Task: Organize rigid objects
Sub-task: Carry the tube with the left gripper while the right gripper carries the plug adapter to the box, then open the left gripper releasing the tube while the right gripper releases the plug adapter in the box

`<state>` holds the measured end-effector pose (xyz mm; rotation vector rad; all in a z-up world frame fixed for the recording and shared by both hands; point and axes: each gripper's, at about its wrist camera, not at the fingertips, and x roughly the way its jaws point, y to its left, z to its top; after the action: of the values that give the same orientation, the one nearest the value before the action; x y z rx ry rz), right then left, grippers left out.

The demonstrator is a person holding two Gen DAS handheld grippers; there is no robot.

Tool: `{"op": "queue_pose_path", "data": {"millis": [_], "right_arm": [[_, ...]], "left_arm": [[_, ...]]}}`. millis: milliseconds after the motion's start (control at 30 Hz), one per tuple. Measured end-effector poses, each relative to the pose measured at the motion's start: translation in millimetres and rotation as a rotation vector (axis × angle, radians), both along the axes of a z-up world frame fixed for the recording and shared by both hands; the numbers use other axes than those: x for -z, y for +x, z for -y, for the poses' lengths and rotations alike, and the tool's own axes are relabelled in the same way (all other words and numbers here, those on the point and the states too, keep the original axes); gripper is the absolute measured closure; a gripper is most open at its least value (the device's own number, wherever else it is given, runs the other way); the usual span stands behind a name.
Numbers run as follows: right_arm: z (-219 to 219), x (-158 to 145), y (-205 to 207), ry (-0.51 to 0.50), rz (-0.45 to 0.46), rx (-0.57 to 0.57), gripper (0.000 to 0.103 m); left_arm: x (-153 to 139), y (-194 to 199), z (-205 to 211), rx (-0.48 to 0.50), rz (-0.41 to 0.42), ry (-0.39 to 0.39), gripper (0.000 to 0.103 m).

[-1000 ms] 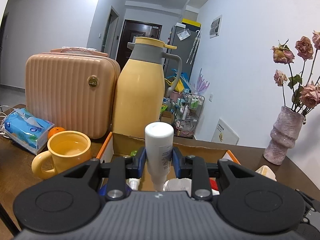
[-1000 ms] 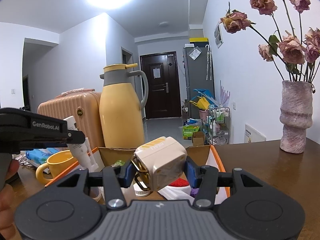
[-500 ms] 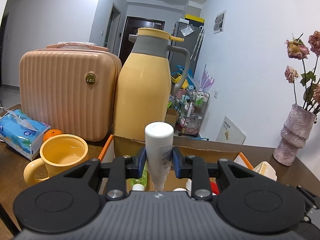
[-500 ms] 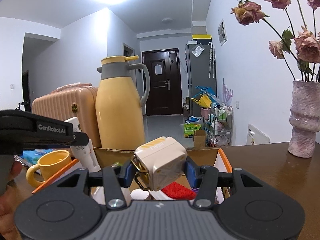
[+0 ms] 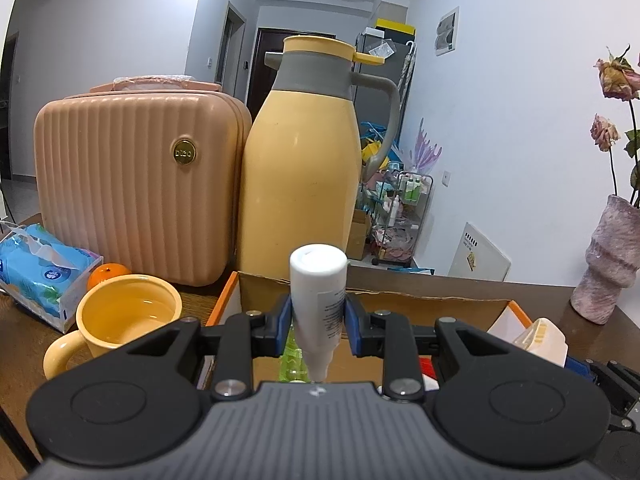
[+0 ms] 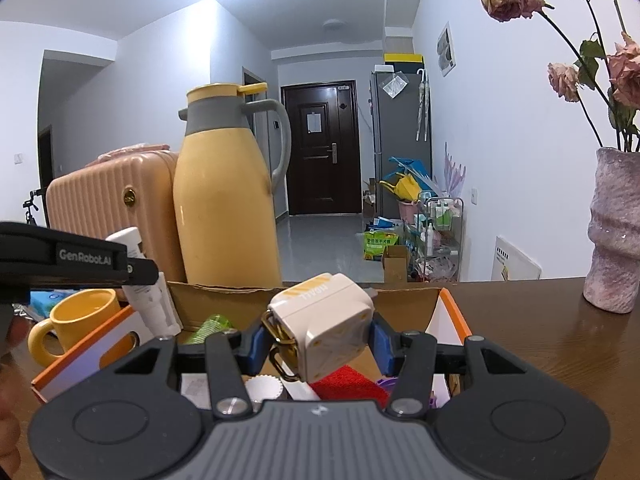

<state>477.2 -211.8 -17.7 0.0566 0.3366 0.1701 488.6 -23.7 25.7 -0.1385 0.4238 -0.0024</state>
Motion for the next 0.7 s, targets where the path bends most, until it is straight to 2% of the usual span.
{"op": "queue_pose_path", "data": {"millis": [200, 267, 300, 333, 400, 433, 500, 567, 700], "right_arm": [[-1.2, 3.6, 6.2, -0.009, -0.042, -0.013, 0.053], [0.7, 5.1, 9.3, 0.002, -0.07, -0.009, 0.052], [2.0, 5.9, 10.0, 0.009, -0.077, -0.002, 0.05], [2.7, 6.2, 10.3, 0.01, -0.077, 0.006, 0.047], [3.4, 6.0, 10.5, 0.007, -0.078, 0.011, 0.03], [3.4, 5.8, 9.7, 0.004, -0.072, 0.018, 0.025], [3.2, 5.9, 8.4, -0.002, -0.061, 0.032, 0.01], [3.8, 5.6, 6.7, -0.005, -0.052, 0.048, 0.002], [5.2, 4.4, 4.9, -0.007, -0.046, 0.06, 0.0]], "left_arm": [[3.5, 3.3, 0.6, 0.018, -0.016, 0.011, 0.072], [6.0, 3.8, 0.9, 0.027, -0.026, 0.011, 0.05], [7.3, 3.9, 1.0, 0.031, -0.03, 0.01, 0.03], [8.3, 3.3, 0.9, 0.031, -0.03, 0.009, 0.016], [9.5, 1.0, 1.3, 0.01, -0.015, 0.02, 0.007], [9.3, -0.7, 2.0, -0.003, -0.007, 0.03, 0.003], [8.6, -3.7, 2.4, -0.015, 0.009, 0.038, 0.0], [8.6, -4.6, 3.1, -0.024, 0.01, 0.041, 0.0], [10.1, -4.9, 5.5, -0.038, 0.009, 0.056, 0.0]]}}
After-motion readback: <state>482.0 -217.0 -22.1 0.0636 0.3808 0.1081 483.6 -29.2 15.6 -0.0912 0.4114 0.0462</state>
